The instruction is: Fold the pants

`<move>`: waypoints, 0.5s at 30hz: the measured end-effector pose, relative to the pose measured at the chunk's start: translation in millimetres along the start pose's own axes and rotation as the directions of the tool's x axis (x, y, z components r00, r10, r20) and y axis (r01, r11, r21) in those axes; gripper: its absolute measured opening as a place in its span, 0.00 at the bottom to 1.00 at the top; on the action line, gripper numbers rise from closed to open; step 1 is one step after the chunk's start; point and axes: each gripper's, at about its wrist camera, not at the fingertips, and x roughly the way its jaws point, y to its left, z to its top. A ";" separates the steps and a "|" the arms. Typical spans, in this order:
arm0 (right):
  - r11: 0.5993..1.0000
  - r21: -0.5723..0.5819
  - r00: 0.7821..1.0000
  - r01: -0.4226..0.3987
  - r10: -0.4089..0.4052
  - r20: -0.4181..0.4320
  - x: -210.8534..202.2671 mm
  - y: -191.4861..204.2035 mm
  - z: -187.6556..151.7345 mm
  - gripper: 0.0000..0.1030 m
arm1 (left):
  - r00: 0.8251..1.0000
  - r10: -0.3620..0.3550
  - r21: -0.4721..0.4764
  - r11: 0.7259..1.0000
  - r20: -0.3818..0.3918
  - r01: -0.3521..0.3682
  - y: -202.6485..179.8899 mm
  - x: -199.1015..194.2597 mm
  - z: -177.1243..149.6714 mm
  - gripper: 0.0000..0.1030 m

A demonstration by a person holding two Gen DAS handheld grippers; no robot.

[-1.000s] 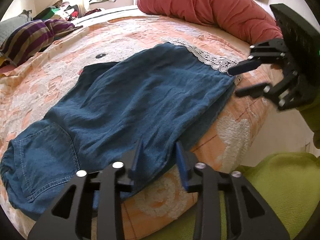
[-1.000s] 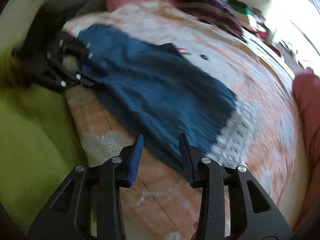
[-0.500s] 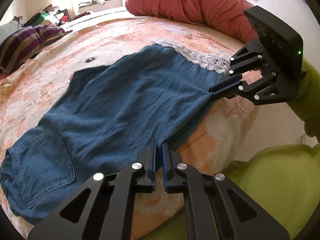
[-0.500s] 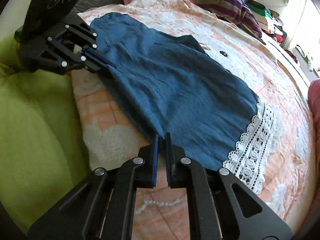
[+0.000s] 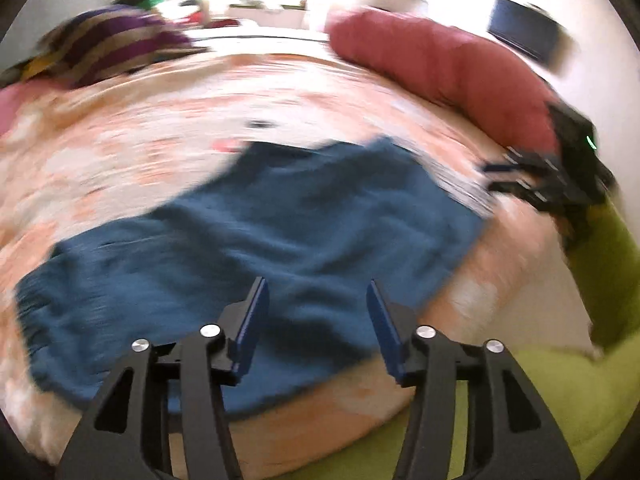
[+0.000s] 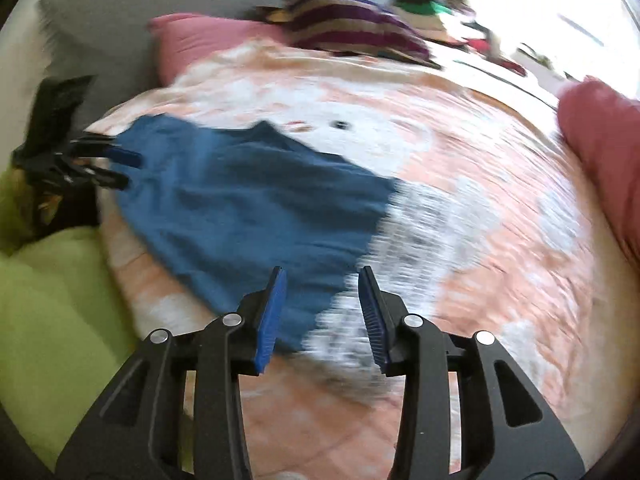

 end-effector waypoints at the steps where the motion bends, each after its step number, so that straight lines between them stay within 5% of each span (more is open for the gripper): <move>1: 1.000 0.015 1.000 -0.004 0.004 -0.016 4.9 -1.5 -0.7 0.30 | 0.999 0.050 -0.034 0.998 -0.009 -0.051 10.0 0.3 0.1 0.50; 7: 0.999 -0.016 0.981 0.033 -0.036 -0.191 42.2 7.4 -17.2 0.33 | 0.960 0.253 -0.121 0.956 -0.119 -0.267 58.5 14.1 -19.3 0.62; 9: 0.998 -0.055 0.979 0.036 -0.046 -0.196 42.4 10.8 -25.5 0.33 | 0.978 0.181 -0.197 0.960 -0.101 -0.198 72.4 12.4 -23.8 0.62; 15: 1.000 0.014 0.995 0.000 0.001 -0.101 18.5 1.0 -9.0 0.40 | 0.982 0.189 -0.151 0.970 -0.033 -0.191 52.3 -7.7 -6.6 0.62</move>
